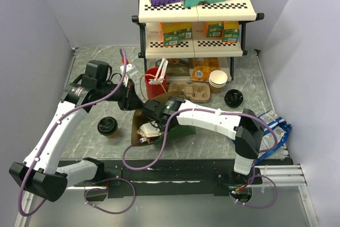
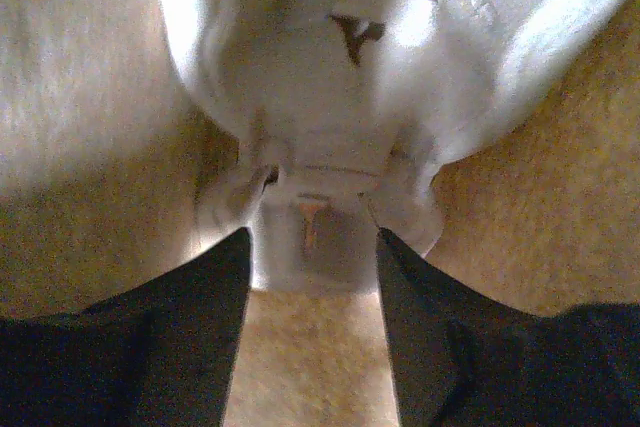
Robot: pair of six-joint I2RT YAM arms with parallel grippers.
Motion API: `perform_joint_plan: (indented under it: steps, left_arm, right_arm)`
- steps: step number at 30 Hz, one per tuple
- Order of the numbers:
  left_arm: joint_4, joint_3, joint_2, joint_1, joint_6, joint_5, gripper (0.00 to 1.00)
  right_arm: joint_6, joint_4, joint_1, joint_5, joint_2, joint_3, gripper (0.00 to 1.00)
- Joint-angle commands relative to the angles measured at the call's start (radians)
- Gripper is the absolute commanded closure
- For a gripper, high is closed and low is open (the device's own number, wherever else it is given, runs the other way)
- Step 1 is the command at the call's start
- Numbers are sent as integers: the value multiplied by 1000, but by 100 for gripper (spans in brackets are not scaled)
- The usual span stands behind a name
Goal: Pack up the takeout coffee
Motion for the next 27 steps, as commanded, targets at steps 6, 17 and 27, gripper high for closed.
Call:
perform_joint_plan:
  steps: [6, 17, 27]
  left_arm:
    - [48, 58, 1, -11, -49, 105, 89]
    - [111, 70, 57, -11, -80, 69, 90]
    - [80, 79, 51, -11, -31, 27, 99]
  right_arm:
    - [86, -27, -13, -49, -8, 98, 24]
    - [112, -14, -18, -125, -81, 172, 19]
    - [147, -27, -18, -112, -114, 251, 18]
